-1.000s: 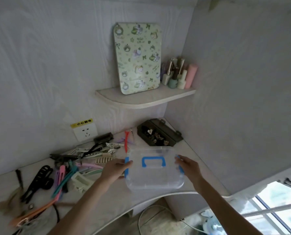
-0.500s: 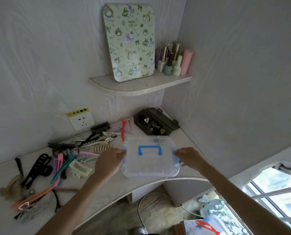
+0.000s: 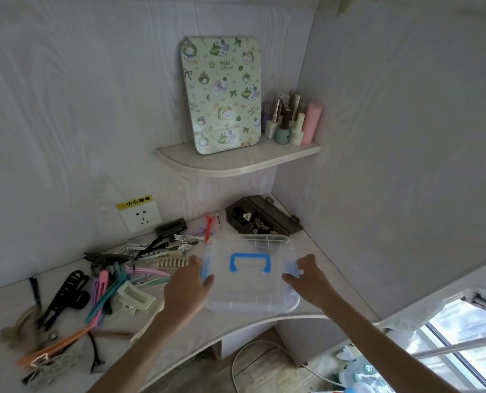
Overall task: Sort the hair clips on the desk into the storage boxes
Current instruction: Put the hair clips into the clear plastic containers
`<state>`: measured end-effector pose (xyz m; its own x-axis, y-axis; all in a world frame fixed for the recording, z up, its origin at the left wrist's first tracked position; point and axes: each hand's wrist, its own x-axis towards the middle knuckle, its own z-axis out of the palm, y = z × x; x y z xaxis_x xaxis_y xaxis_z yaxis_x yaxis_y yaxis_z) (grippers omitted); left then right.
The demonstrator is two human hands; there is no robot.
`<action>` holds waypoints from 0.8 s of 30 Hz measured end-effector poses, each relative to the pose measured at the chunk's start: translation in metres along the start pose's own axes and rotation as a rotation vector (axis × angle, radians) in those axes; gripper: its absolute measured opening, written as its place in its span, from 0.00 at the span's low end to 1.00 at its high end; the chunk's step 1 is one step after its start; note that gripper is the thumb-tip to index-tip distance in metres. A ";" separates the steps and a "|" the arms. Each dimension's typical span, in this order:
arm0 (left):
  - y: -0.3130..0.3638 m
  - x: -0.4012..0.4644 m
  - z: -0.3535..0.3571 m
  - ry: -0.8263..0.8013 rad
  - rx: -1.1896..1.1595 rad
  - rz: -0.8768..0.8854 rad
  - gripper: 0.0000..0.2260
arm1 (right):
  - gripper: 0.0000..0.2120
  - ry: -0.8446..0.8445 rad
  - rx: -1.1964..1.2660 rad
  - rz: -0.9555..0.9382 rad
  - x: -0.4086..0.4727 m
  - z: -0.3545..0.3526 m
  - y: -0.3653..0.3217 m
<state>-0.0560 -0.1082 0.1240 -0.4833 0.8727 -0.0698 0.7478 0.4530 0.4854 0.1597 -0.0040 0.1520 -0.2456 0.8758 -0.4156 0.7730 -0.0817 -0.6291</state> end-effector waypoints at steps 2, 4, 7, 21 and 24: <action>0.000 0.000 -0.006 0.123 -0.096 0.033 0.15 | 0.15 0.144 0.082 -0.057 0.000 0.000 -0.001; 0.002 0.004 -0.013 0.153 -0.229 0.048 0.15 | 0.12 0.182 0.259 -0.083 -0.001 -0.007 -0.007; 0.012 0.018 -0.023 0.048 -0.501 0.049 0.21 | 0.13 0.151 0.598 -0.135 -0.001 -0.031 -0.014; 0.008 0.040 0.016 -0.249 -0.034 0.003 0.28 | 0.18 0.426 -0.264 -0.347 0.012 -0.152 -0.018; 0.015 0.041 0.019 -0.197 -0.099 0.023 0.27 | 0.20 0.465 -0.439 -0.307 0.011 -0.165 -0.035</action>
<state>-0.0557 -0.0625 0.1116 -0.3612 0.9057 -0.2219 0.7046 0.4210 0.5712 0.2268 0.0869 0.2776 -0.2905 0.9490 0.1227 0.8972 0.3147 -0.3097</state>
